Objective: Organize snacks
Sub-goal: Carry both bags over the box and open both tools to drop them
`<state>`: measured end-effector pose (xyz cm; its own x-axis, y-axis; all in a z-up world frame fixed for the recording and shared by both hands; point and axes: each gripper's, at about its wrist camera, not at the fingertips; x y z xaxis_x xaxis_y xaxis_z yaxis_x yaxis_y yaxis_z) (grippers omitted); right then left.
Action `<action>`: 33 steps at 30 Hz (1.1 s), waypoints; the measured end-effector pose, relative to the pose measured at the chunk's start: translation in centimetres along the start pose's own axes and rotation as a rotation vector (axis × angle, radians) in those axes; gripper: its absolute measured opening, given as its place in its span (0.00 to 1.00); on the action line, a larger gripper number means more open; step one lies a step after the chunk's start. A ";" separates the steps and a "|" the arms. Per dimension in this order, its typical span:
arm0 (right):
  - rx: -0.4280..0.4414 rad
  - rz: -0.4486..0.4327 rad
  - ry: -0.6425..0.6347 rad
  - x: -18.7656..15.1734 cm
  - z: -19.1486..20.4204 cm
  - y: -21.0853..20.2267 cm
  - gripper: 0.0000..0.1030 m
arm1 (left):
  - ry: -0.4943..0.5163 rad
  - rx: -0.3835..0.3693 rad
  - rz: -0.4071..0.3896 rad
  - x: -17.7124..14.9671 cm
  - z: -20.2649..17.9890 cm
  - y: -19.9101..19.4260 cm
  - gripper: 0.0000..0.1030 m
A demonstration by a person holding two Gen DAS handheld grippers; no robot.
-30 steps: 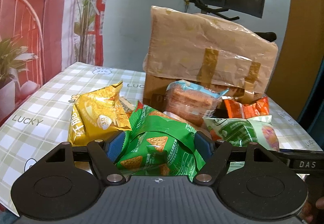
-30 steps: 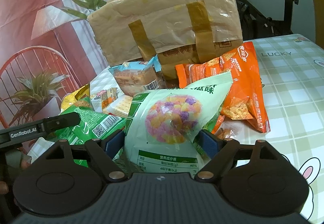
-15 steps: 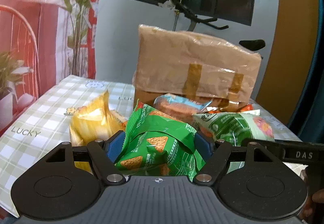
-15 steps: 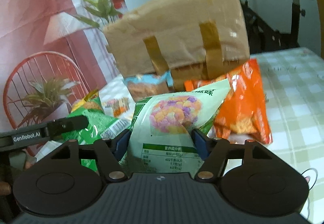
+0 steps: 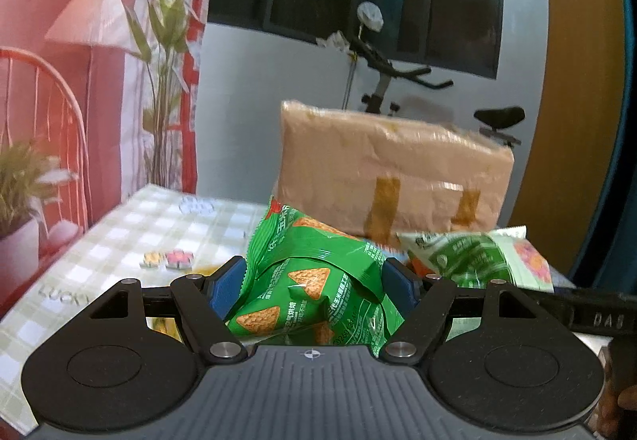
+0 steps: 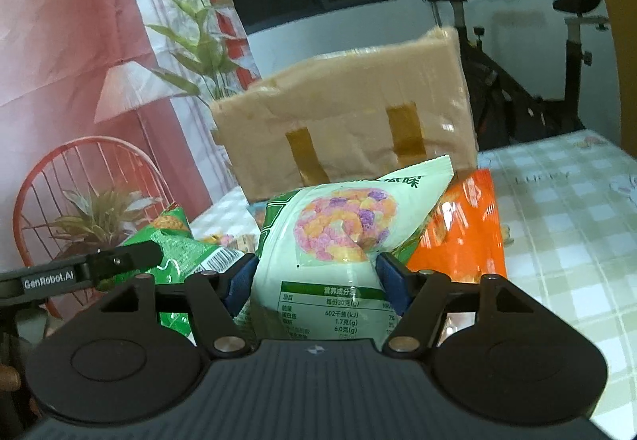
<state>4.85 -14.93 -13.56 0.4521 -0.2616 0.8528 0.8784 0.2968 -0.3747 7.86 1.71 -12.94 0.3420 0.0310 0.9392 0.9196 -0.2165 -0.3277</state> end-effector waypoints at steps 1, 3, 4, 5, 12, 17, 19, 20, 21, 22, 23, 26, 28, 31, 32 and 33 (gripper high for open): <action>0.001 -0.005 -0.009 0.1 0.1 0.0 0.66 | -0.001 0.003 -0.007 0.4 0.0 0.0 0.75; 0.001 -0.013 -0.030 0.5 0.4 0.0 0.66 | 0.001 0.009 -0.025 1.3 0.0 0.2 0.75; 0.002 -0.018 -0.038 0.7 0.5 0.0 0.66 | 0.003 0.012 -0.034 1.6 0.0 0.2 0.75; 0.003 -0.025 -0.044 1.0 0.6 0.0 0.66 | 0.007 0.016 -0.046 2.1 -0.1 0.2 0.75; 0.019 -0.100 -0.107 3.1 1.4 -0.6 0.66 | 0.030 0.022 -0.113 4.8 -0.7 0.1 0.75; 0.027 -0.143 -0.136 4.9 1.7 -0.9 0.66 | 0.045 0.012 -0.147 6.5 -1.3 0.5 0.75; 0.029 -0.156 -0.142 5.7 1.7 -0.9 0.66 | 0.051 0.007 -0.156 7.1 -1.6 0.7 0.75; 0.030 -0.161 -0.142 6.0 1.6 -0.8 0.66 | 0.053 0.005 -0.160 7.4 -1.6 0.8 0.75; 0.032 -0.166 -0.142 6.4 1.6 -0.8 0.66 | 0.055 0.003 -0.165 7.8 -1.8 0.9 0.75; 0.034 -0.172 -0.143 6.8 1.6 -0.8 0.66 | 0.056 0.002 -0.168 8.0 -1.8 0.9 0.75; 0.035 -0.179 -0.146 7.2 1.6 -0.8 0.66 | 0.057 0.001 -0.170 8.2 -1.8 1.1 0.75; 0.041 -0.194 -0.153 8.4 1.5 -0.7 0.66 | 0.056 -0.003 -0.175 9.3 -2.1 1.4 0.75; 0.048 -0.206 -0.155 9.2 1.4 -0.7 0.66 | 0.060 -0.003 -0.179 9.9 -2.3 1.6 0.75; 0.056 -0.227 -0.155 10.7 1.1 -0.8 0.66 | 0.074 0.001 -0.188 11.1 -2.6 2.0 0.75; 0.060 -0.236 -0.153 11.3 1.0 -0.8 0.66 | 0.077 0.002 -0.193 11.5 -2.7 2.2 0.75; 0.061 -0.243 -0.150 11.8 0.8 -0.7 0.66 | 0.078 0.001 -0.198 11.8 -2.8 2.3 0.75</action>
<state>9.40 -17.48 -2.94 0.1976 -0.1944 0.9608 0.9451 0.2979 -0.1341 13.48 -1.11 -2.30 0.1387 -0.0033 0.9903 0.9676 -0.2124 -0.1362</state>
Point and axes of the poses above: each gripper's, at about its wrist camera, not at the fingertips, and y roughly the way its jaws point, z to its left, x to its top, and after that the axes turned 1 degree about -z, right-handed
